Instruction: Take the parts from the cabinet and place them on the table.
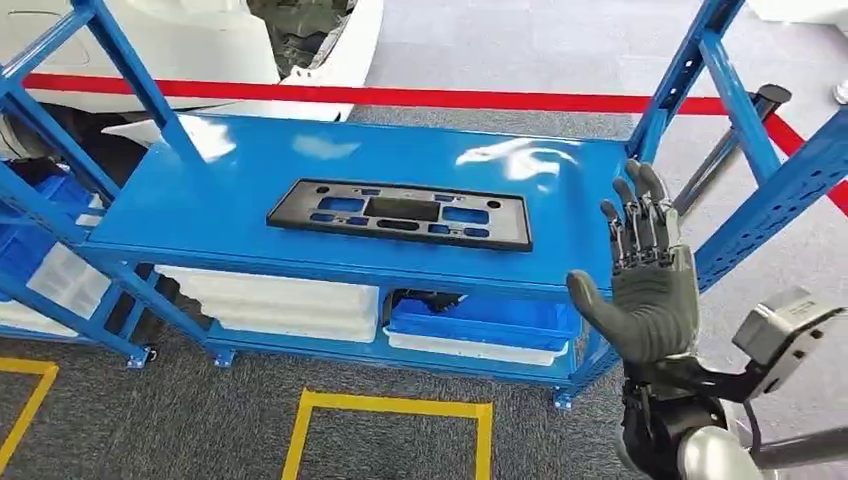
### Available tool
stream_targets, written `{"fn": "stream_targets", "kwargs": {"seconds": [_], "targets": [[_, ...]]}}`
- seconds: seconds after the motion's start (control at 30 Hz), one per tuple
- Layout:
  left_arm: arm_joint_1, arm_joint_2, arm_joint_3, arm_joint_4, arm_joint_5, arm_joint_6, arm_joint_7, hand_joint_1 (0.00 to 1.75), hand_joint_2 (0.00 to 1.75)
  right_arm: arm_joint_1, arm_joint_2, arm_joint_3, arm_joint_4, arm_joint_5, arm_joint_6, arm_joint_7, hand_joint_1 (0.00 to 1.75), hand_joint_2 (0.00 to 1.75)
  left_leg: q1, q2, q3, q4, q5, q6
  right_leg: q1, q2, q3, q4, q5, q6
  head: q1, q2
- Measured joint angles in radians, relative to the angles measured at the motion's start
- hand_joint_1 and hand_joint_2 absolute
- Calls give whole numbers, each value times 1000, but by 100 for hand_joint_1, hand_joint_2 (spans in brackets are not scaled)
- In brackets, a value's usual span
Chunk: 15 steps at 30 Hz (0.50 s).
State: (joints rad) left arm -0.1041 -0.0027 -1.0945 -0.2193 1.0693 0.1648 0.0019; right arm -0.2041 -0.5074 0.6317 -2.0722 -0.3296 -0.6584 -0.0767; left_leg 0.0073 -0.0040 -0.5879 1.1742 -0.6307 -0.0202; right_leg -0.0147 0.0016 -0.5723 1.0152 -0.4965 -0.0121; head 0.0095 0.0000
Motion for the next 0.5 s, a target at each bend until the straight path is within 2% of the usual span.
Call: {"fn": "stream_targets", "kwargs": {"seconds": [0.03,0.07,0.1,0.13,0.2,0.23,0.27,0.3,0.33,0.37,0.4,0.43,0.47,0.5], "targets": [[0,0,0,0,0,0,0,0,0,1,0,0,0,-1,0,0,0,175,0,0,-46,79,-27,-2,1,-2,5,0,-5,-4,-6,0],[0,0,0,0,0,0,0,0,0,1,0,0,0,-2,0,0,0,175,1,0,-82,134,-35,-4,1,-2,9,0,-9,-5,-8,0],[1,0,-1,0,-1,0,0,0,0,1,0,0,0,-3,0,-1,0,175,1,0,-98,146,-19,-5,1,-2,15,0,-14,-5,-12,0],[1,1,-1,0,-1,0,0,0,0,2,0,0,0,-3,0,-1,0,175,3,0,-91,110,24,-4,1,0,24,0,-20,-3,-16,0],[1,2,-2,0,-1,0,0,0,0,1,0,0,0,-3,0,-2,0,175,6,0,-37,-36,125,-2,-1,3,45,1,-35,3,-24,0],[3,2,-4,0,-1,0,0,0,0,1,0,0,0,-3,0,-2,0,175,7,0,-19,-99,148,1,-1,3,53,2,-44,9,-28,0],[4,2,-6,0,-1,0,0,0,0,1,0,0,0,-2,0,-2,0,175,0,-1,-8,-111,139,3,7,7,53,10,-51,18,-31,0],[3,2,-8,0,-1,0,0,0,0,1,0,0,0,-2,0,-3,0,175,3,-1,-3,-122,124,14,7,8,50,9,-52,22,-30,0],[4,2,-8,0,-1,0,0,0,0,1,0,0,0,-3,0,-3,0,175,-1,-2,-5,-123,124,17,4,8,50,6,-51,26,-22,0],[4,2,-10,0,-1,-1,-1,0,0,0,0,0,0,-3,0,-3,0,175,-4,-2,-5,-123,121,22,2,7,53,0,-51,30,-21,0],[3,2,-12,-1,-1,-1,-2,0,0,0,0,0,0,-3,0,-3,0,175,3,-2,6,-132,123,30,2,7,55,2,-57,38,-23,0],[3,2,-14,-1,-1,-1,-4,0,0,0,0,0,0,-2,0,-3,0,175,5,-1,12,-136,123,33,1,3,54,16,-66,43,-18,0],[2,2,-15,-1,-2,-1,-5,0,0,-5,0,0,0,-2,0,-3,0,175,6,1,15,-138,122,38,0,2,32,62,-89,46,-7,0],[2,2,-15,-1,-3,-1,-5,0,0,-6,0,0,0,-1,0,-3,0,175,6,2,17,-138,120,42,0,3,-10,137,-121,49,2,0]]}}
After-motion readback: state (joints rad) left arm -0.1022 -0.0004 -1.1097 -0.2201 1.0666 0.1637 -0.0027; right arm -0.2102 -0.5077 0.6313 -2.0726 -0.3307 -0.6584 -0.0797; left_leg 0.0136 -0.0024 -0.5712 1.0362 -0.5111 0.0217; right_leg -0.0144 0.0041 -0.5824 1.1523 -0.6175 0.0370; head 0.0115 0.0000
